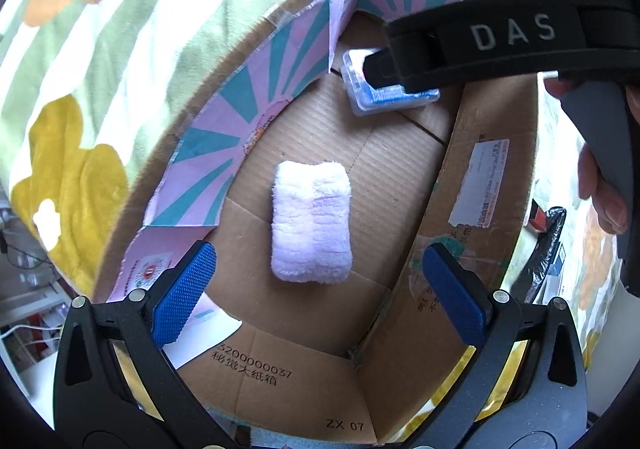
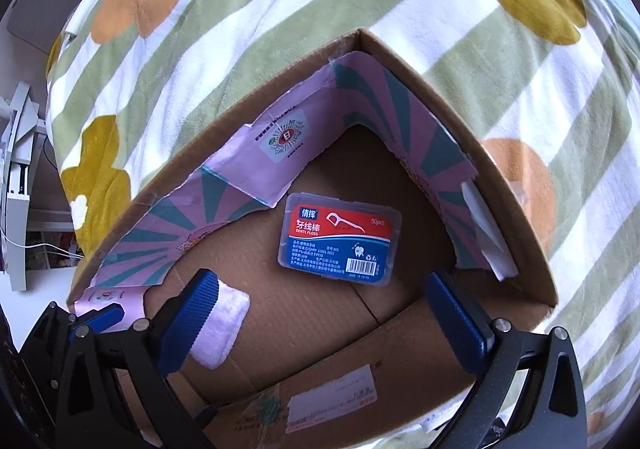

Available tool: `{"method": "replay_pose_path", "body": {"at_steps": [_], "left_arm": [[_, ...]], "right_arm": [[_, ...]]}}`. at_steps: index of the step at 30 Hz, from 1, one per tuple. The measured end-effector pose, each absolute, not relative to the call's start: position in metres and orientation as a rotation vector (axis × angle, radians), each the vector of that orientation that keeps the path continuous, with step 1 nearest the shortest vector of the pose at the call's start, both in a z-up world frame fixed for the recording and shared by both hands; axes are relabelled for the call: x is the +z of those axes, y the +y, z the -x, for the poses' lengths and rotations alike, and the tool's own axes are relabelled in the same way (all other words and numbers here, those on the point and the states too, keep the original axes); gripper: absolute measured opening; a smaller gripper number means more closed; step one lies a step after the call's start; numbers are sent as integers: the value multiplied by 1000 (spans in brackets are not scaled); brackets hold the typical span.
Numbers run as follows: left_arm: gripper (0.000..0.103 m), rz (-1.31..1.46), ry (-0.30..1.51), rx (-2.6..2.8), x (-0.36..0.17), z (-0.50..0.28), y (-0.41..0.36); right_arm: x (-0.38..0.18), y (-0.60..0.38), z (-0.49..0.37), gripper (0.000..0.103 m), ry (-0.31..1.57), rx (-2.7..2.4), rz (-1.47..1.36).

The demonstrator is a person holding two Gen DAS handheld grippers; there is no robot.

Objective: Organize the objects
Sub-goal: 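Lower the towel into the box and open the left tool while the right tool drops the floss box in, then withdraw both tools from the cardboard box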

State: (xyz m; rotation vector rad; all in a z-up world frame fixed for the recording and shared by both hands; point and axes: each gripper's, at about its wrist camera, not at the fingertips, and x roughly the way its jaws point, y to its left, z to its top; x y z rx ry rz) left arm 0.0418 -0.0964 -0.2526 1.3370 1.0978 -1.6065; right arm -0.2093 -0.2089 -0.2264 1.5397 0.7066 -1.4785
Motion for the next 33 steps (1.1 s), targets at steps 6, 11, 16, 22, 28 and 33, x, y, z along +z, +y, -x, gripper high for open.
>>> {"method": "replay_pose_path", "body": {"at_steps": [6,11,16,22,28,33], "left_arm": [[103,-1306,1040,-1625,-236,-45,-91],[103,-1308,978,-1677,-206,-38,-86],[103,-1310,969,-1752,-172,-55,-86],[103,-1272,887,-1863,-124,-57,-80],[103,-1255,807,-1963,-92,-55,-74],[103,-1243,730,-2067,-67,-43,-66]], "right_arm": [[-200,-200,199,103,724,-1511,-1500],[-166,-182,193,103,712,-1565,-1464],[-131,-163,178,103,690,-1609,-1436],[-86,-126,173,103,606,-1748,-1425],[-49,-75,166,103,510,-1940,-1428],[-32,-17,162,103,334,-2093,-1472]]}}
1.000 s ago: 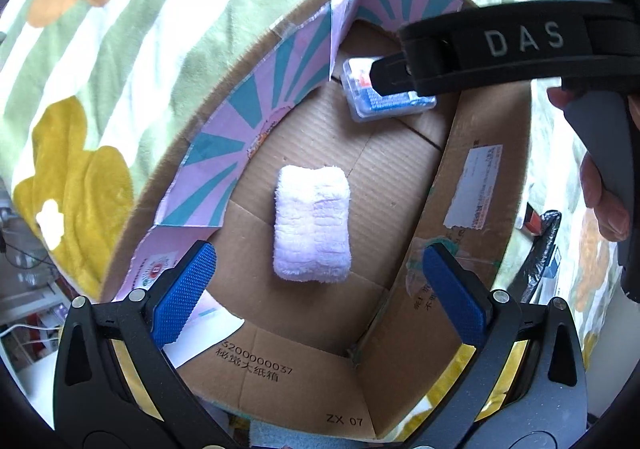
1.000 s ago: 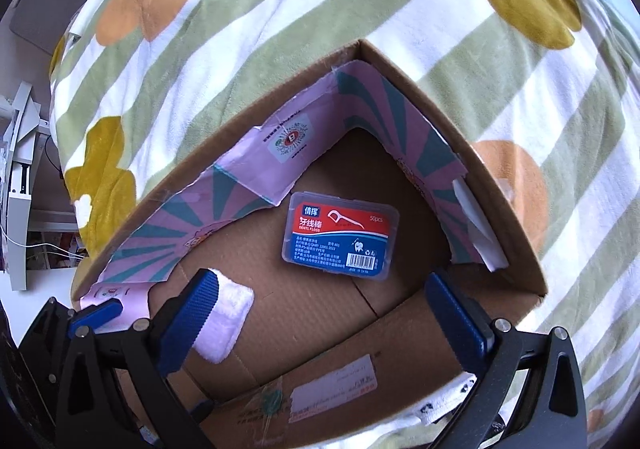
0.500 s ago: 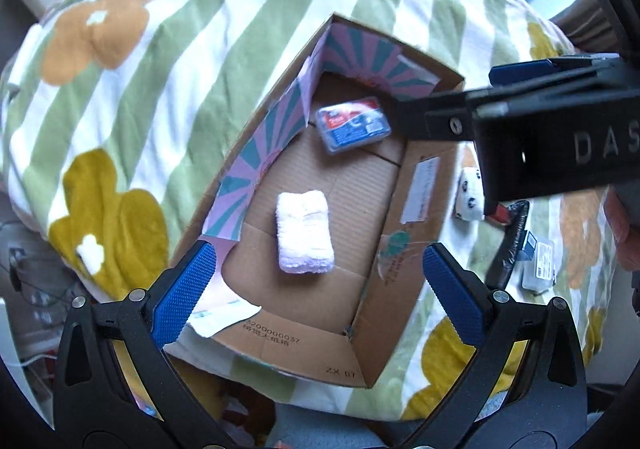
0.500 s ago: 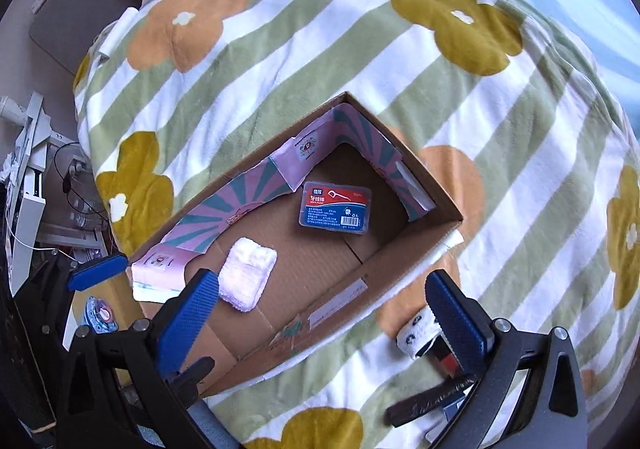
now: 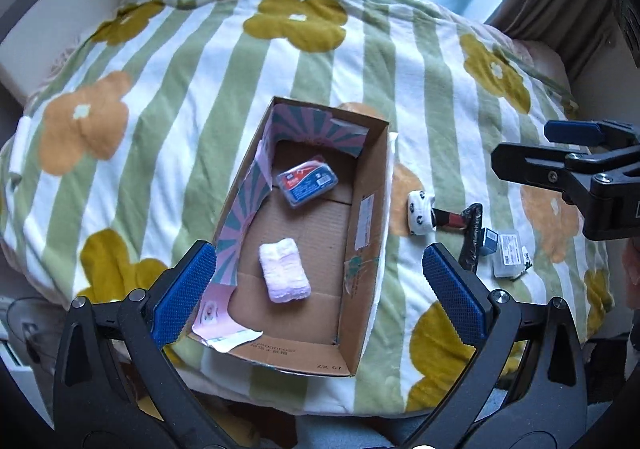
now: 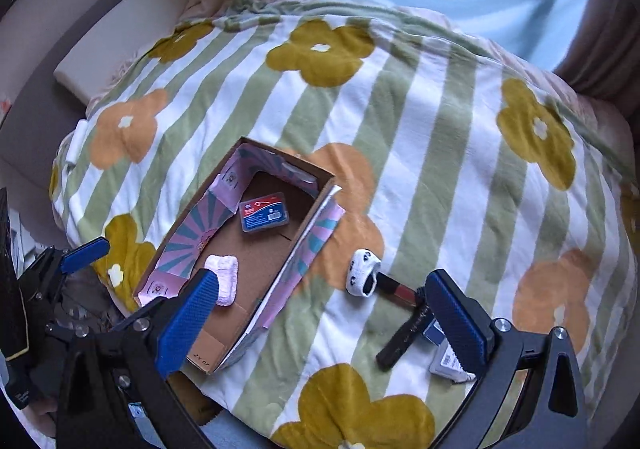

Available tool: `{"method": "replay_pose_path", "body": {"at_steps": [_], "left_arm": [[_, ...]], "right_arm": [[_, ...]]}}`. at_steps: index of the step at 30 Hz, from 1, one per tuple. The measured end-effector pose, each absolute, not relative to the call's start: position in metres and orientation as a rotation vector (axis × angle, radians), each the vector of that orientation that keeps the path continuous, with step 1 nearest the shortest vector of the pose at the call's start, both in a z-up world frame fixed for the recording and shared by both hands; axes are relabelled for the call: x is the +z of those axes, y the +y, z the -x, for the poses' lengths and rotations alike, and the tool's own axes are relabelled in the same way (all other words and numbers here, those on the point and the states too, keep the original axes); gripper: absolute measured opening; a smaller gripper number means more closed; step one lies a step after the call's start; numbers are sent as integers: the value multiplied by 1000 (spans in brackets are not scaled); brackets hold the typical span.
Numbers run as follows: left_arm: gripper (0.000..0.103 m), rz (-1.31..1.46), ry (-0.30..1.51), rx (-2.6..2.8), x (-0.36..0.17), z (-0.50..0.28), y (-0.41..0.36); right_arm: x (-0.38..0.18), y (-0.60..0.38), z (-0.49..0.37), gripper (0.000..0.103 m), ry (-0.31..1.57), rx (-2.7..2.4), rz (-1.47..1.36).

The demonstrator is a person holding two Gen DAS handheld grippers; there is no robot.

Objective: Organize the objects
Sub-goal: 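Withdraw both tools from the cardboard box, then grasp the white sock with the left tool while the right tool grasps the black rolled bag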

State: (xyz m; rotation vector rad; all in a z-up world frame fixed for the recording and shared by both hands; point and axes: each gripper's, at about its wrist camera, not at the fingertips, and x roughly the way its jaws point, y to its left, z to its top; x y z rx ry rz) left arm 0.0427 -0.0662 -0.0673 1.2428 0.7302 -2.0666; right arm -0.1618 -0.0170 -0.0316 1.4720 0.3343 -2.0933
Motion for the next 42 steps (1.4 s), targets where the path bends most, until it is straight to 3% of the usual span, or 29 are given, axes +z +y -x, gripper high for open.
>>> {"method": "replay_pose_path", "body": {"at_steps": [13,28,42], "left_arm": [[103,-1310,634,-2291,-52,8,-28],[103,-1405,568,-2388,-62,53,9],[102,-1626,435,-2338,-129,115,22]], "right_arm": [[-25,117,119,103,85,-2425,-1570],[-42,160,105,103,-48,-2463,-1602],[-119,166,135,94,-165,-2262,-1742]]}}
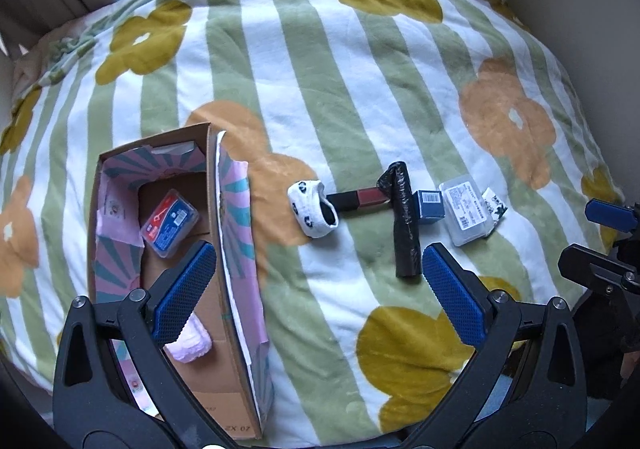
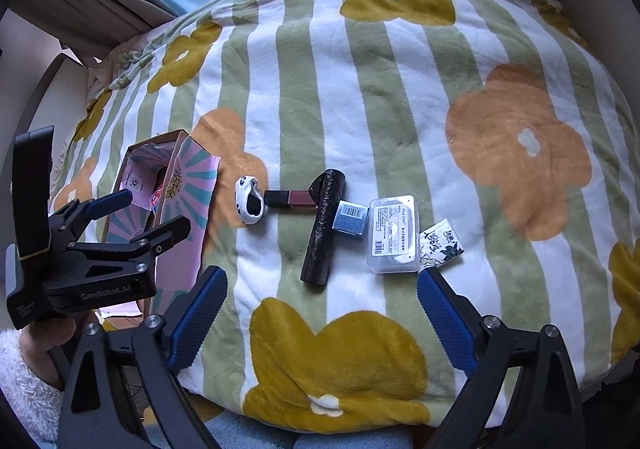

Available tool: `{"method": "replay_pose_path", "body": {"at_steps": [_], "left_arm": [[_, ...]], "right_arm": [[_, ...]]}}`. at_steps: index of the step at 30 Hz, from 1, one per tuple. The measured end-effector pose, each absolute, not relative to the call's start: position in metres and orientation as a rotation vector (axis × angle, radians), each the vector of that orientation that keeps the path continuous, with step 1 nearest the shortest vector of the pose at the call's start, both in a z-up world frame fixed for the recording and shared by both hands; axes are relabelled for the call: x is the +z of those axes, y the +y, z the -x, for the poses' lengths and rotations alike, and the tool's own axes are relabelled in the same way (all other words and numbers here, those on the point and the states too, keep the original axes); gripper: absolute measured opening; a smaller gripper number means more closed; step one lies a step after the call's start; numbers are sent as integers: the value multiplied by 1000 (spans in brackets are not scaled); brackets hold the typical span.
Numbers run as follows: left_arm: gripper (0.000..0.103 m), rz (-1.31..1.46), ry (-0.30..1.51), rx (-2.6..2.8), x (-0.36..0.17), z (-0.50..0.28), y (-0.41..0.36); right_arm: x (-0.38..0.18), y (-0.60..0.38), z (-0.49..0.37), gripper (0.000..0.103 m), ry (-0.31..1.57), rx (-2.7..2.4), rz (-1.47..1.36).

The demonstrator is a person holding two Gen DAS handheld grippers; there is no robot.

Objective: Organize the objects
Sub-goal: 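Grasp the white sock with the left tool while the right tool grasps the black rolled bag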

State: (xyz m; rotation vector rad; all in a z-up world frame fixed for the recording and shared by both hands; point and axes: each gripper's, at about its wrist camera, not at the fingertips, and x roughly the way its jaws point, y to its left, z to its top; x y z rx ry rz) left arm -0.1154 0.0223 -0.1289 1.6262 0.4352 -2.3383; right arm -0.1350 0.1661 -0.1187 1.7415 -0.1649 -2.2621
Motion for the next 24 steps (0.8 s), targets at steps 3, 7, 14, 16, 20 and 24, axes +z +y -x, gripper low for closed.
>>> {"method": "replay_pose_path", "body": {"at_steps": [3,7,14,16,20,24], "left_arm": [[102,-1700,330,-2342,-152,135,26],[102,-1814,151,-2321,-187,161,31],[98,-2056,-148,-2248,-245,188,37],[98,-2126,-194,-2222,-257,194,37],[98,-2220,-304,-2210,-276,207,41],[98,-2316,-359,-2190,-293,216,43]], "right_arm": [[-145,165,145,88,-201,-2206,-1780],[-182,160,157,80,-286,-2127,-1851],[-238,157,172,73,-510,-2025,-1980],[-250,157,175,70,-547,-2013,-2018],[-269,152,182,67,-571,-1995,-2059],[-282,147,189,62,-599,-1982,-2087]]}}
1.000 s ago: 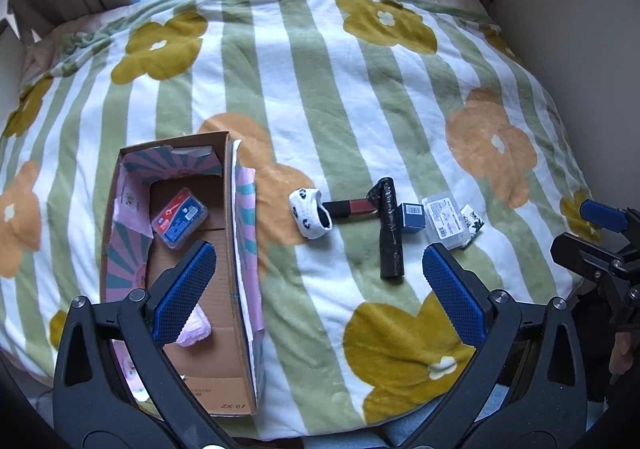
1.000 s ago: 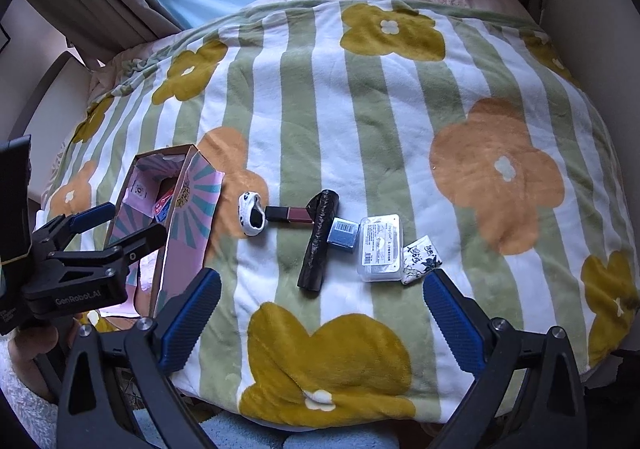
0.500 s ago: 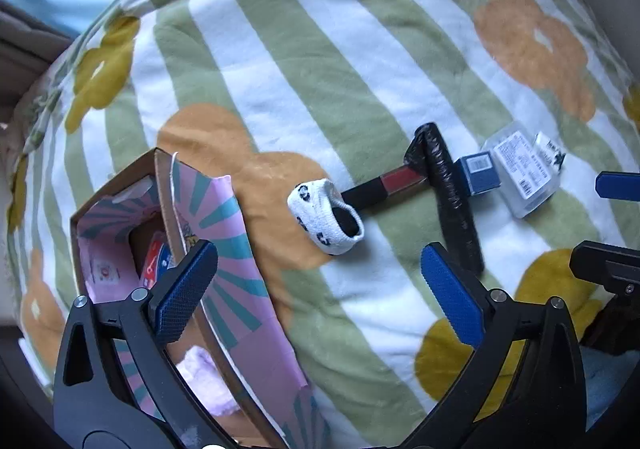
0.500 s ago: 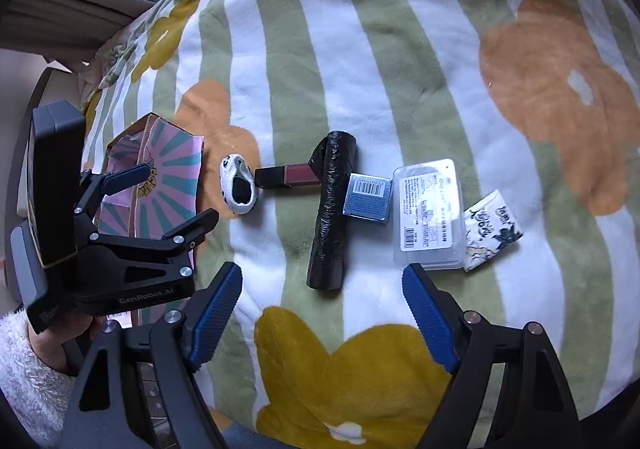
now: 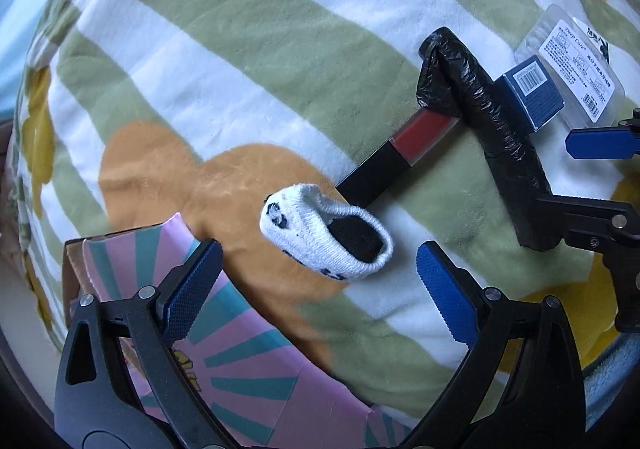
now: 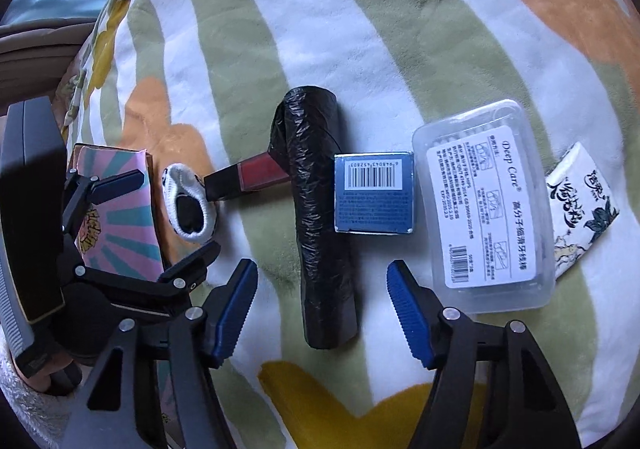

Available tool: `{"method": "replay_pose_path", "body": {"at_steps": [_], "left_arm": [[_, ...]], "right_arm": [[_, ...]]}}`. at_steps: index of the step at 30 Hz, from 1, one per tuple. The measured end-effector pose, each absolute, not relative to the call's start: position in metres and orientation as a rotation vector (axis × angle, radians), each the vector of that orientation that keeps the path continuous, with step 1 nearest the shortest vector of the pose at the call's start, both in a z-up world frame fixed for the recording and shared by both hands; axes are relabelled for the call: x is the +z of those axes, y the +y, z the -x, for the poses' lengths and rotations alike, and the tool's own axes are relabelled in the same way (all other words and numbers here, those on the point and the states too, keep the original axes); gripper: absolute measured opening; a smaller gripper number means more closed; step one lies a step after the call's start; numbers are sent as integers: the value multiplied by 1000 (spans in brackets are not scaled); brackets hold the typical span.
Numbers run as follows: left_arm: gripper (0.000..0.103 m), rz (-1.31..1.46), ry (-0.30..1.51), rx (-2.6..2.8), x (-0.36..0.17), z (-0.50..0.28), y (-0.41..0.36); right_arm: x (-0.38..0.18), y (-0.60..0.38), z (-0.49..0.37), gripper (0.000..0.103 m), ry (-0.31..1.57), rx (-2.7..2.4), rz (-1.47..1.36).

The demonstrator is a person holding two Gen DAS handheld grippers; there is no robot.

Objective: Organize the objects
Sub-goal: 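Grasp the white sock with the left tool while the right tool grasps the black rolled bag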

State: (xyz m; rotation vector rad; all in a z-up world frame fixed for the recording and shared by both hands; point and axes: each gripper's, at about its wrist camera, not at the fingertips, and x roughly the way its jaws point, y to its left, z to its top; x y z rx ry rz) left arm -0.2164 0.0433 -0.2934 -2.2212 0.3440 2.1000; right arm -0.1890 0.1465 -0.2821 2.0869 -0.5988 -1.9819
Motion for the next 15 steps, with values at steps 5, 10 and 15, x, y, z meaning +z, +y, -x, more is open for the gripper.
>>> {"method": "replay_pose_path", "body": {"at_steps": [5,10,15], "left_arm": [[96,2255,334,2018,-312,220,36],[67,2281,214,1954,-324,222,22],[54,2251,148,1933,-325,223,14]], "right_arm": [[-294,142,195,53,-637,-1983,-2117],[-299,141,201,40,-640,-2008,-2141],[-303,145,201,30,-629,-2024,-2163]]}}
